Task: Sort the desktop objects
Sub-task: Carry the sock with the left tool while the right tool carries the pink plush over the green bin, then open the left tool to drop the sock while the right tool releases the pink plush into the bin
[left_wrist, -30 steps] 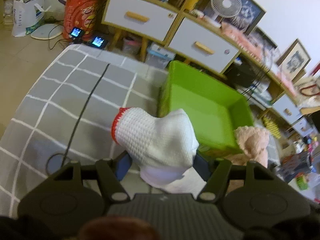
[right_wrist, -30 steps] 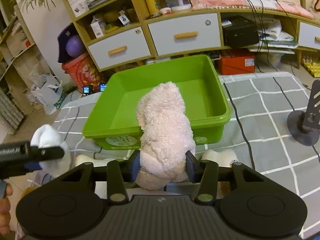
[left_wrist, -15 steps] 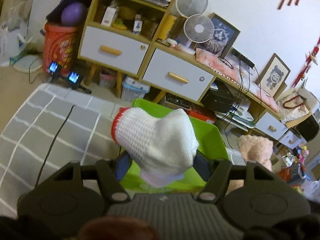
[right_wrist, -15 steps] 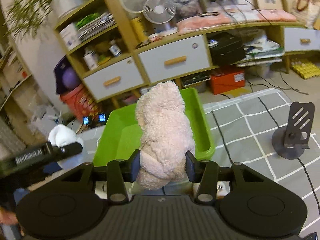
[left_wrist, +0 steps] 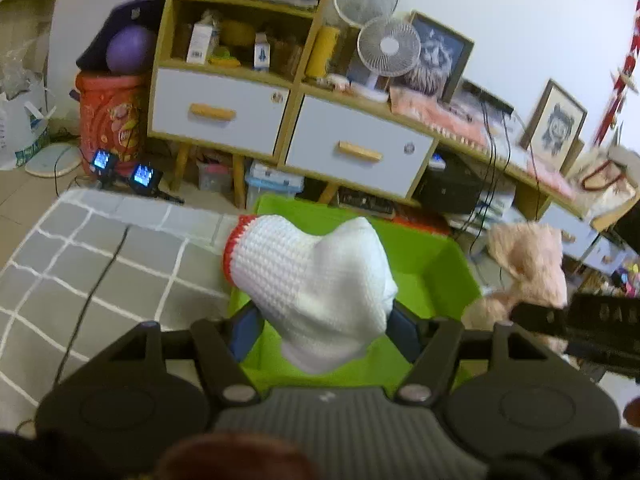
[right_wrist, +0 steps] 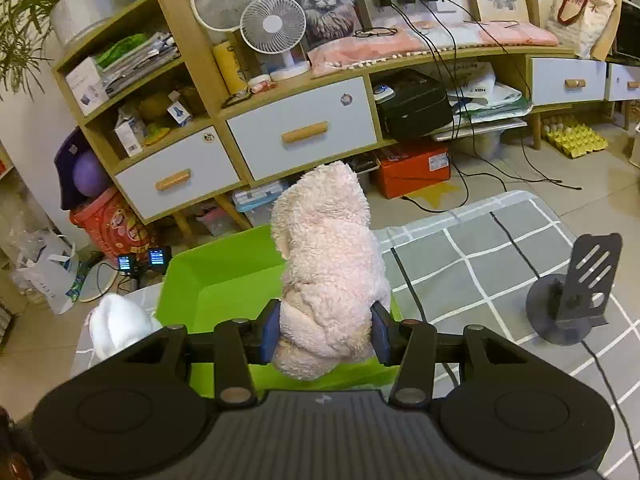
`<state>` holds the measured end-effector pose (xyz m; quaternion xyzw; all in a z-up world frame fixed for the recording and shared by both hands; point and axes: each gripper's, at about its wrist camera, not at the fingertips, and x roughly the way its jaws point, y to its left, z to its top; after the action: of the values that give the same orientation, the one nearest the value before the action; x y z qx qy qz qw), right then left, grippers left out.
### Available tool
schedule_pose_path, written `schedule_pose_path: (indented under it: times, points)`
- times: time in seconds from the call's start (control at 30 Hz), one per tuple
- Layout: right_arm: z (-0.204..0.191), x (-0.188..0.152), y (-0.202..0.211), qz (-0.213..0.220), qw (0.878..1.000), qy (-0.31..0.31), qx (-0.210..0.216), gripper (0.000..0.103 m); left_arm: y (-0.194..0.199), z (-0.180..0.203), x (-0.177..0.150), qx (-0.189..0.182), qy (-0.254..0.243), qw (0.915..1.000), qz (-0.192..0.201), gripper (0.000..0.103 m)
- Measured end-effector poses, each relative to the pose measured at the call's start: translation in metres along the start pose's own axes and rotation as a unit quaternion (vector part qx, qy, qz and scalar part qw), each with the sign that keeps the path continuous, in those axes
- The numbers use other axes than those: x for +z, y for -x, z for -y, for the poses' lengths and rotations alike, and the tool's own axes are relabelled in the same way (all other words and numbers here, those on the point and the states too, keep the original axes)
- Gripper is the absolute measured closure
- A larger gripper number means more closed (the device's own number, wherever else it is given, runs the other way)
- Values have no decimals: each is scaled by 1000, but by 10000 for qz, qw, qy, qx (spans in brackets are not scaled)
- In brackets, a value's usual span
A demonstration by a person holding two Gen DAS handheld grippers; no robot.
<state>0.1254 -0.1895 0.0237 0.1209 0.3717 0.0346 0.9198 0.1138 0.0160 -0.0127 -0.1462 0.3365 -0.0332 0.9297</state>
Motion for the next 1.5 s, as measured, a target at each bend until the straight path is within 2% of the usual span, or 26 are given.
schedule_pose_path:
  times: [0.1,0.3,0.47,0.53,0.9,1.0,1.07,1.13,1.2,1.5]
  points:
    - [-6,-5,-14,-97,9999,61,-56,56,-8,-4,-6,-22,108,9998,-173,38]
    - [-14,-10,-31,-250,9994,142,-202,56,-12,-9,-8,-154,126,9995,-243,40]
    - [-10,-14,-36,-315,9990,66,-298,56,-18,-13,-11,-193,219,9985,-467,49]
    - [-10,-15,-37,-320,9990,80,-312,55,-16,-11,-12,-185,107,9987,-468,49]
    - [-11,-14,-43,-408,9983,89,-399,50,-12,-7,-9,-262,152,9981,-528,46]
    - [-10,-14,-43,-442,9980,54,-458,48,-10,-6,-9,-267,154,9981,-531,42]
    - [-10,-14,-43,-480,9978,25,-456,43,-9,-5,-9,-289,166,9980,-540,36]
    - [-8,-15,-40,-457,9979,-29,-450,32,-7,-4,-9,-301,162,9979,-546,31]
    - [-8,-15,-37,-418,9982,-77,-432,28,-5,-4,-8,-316,174,9978,-548,26]
    - [-6,-15,-21,-374,9985,-167,-375,24,7,-7,-5,-244,259,9970,-681,6]
